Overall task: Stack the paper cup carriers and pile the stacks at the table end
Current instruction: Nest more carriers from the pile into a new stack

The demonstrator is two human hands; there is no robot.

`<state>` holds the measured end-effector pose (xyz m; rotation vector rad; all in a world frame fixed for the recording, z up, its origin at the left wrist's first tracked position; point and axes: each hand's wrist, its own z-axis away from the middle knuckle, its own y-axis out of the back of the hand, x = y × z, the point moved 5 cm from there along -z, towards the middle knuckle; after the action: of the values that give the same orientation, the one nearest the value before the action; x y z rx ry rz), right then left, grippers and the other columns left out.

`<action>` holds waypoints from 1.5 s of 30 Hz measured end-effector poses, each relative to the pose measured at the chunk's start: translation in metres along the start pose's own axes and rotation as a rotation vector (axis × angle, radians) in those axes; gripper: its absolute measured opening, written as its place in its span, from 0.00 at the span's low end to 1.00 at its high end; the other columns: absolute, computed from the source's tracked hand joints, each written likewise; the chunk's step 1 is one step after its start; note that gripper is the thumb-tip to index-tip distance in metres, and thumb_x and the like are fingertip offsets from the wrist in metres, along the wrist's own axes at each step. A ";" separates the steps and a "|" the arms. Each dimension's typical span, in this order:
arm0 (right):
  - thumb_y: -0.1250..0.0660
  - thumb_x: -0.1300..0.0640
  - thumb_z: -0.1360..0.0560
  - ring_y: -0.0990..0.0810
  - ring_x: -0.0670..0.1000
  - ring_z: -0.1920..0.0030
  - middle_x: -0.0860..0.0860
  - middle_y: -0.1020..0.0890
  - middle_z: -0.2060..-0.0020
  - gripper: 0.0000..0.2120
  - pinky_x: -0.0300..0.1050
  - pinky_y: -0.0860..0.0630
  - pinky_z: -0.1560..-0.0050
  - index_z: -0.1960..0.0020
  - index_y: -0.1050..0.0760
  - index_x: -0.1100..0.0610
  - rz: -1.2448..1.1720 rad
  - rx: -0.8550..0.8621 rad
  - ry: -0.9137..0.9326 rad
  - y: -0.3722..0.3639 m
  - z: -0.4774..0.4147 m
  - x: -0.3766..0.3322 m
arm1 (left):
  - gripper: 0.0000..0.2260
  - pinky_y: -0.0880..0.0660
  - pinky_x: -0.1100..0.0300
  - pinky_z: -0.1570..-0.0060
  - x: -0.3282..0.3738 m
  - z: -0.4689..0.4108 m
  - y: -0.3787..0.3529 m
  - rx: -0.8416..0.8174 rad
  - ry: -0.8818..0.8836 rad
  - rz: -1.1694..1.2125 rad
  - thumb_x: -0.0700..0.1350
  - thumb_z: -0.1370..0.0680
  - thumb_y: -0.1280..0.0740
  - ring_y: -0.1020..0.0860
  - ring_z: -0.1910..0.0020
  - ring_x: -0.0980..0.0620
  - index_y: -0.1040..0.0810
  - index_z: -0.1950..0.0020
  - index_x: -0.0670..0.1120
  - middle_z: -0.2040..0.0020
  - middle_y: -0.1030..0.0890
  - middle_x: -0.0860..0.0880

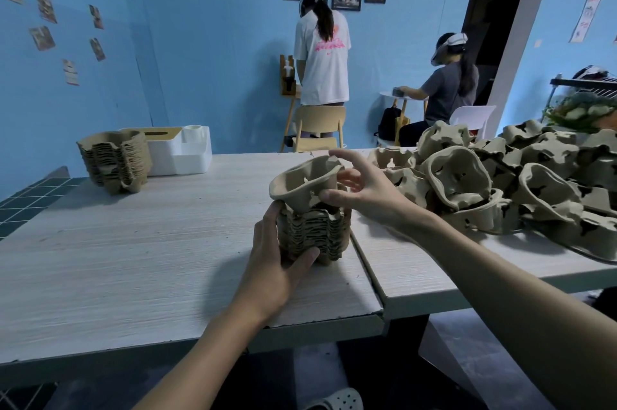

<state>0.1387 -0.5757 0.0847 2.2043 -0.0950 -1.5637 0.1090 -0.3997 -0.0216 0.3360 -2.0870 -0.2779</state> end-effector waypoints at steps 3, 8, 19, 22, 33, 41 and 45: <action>0.24 0.59 0.30 0.20 0.54 0.42 0.55 0.19 0.46 0.31 0.50 0.23 0.39 0.33 0.33 0.45 -0.038 -0.013 -0.009 -0.002 -0.001 0.001 | 0.39 0.22 0.44 0.41 0.000 0.001 0.000 0.002 0.003 0.004 0.64 0.31 0.29 0.20 0.42 0.43 0.47 0.25 0.67 0.31 0.32 0.54; 0.24 0.63 0.30 0.18 0.56 0.45 0.61 0.19 0.46 0.27 0.48 0.21 0.43 0.38 0.35 0.51 -0.130 0.046 0.024 -0.003 0.000 -0.002 | 0.40 0.23 0.45 0.39 0.001 0.000 0.000 0.015 0.019 0.009 0.51 0.27 0.24 0.20 0.42 0.47 0.46 0.27 0.71 0.32 0.32 0.56; 0.21 0.53 0.33 0.27 0.48 0.43 0.51 0.26 0.44 0.29 0.39 0.30 0.43 0.40 0.33 0.41 0.276 0.212 0.271 -0.008 0.015 -0.009 | 0.45 0.22 0.41 0.41 0.005 0.000 0.003 0.027 -0.017 -0.029 0.55 0.28 0.25 0.22 0.39 0.41 0.54 0.24 0.72 0.30 0.33 0.50; 0.23 0.57 0.31 0.28 0.39 0.47 0.48 0.26 0.46 0.31 0.32 0.29 0.47 0.34 0.34 0.41 0.310 0.238 0.323 -0.009 0.022 -0.015 | 0.46 0.22 0.43 0.40 0.007 0.000 0.004 0.037 -0.035 -0.028 0.50 0.26 0.24 0.23 0.38 0.47 0.54 0.26 0.75 0.30 0.33 0.50; 0.25 0.53 0.29 0.22 0.46 0.56 0.54 0.20 0.56 0.19 0.46 0.23 0.50 0.41 0.27 0.47 0.112 0.228 0.228 -0.003 0.021 -0.011 | 0.44 0.22 0.52 0.40 0.009 0.002 0.002 0.032 0.001 -0.029 0.49 0.26 0.24 0.21 0.44 0.55 0.51 0.22 0.69 0.35 0.35 0.59; 0.23 0.60 0.31 0.20 0.49 0.57 0.48 0.18 0.59 0.12 0.46 0.22 0.51 0.50 0.21 0.55 0.192 0.409 0.338 0.002 0.028 -0.012 | 0.46 0.25 0.40 0.36 0.013 0.001 0.004 0.038 0.015 -0.025 0.62 0.31 0.27 0.23 0.36 0.40 0.59 0.28 0.77 0.26 0.34 0.48; 0.21 0.56 0.34 0.22 0.45 0.57 0.49 0.19 0.59 0.18 0.38 0.25 0.53 0.46 0.19 0.58 0.368 0.382 0.437 -0.004 0.033 -0.015 | 0.48 0.27 0.39 0.35 0.012 0.001 0.004 0.038 0.017 -0.017 0.64 0.32 0.28 0.24 0.34 0.39 0.61 0.26 0.75 0.25 0.35 0.46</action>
<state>0.1028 -0.5773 0.0872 2.5778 -0.6710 -0.8994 0.1017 -0.4002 -0.0110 0.3778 -2.0754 -0.2447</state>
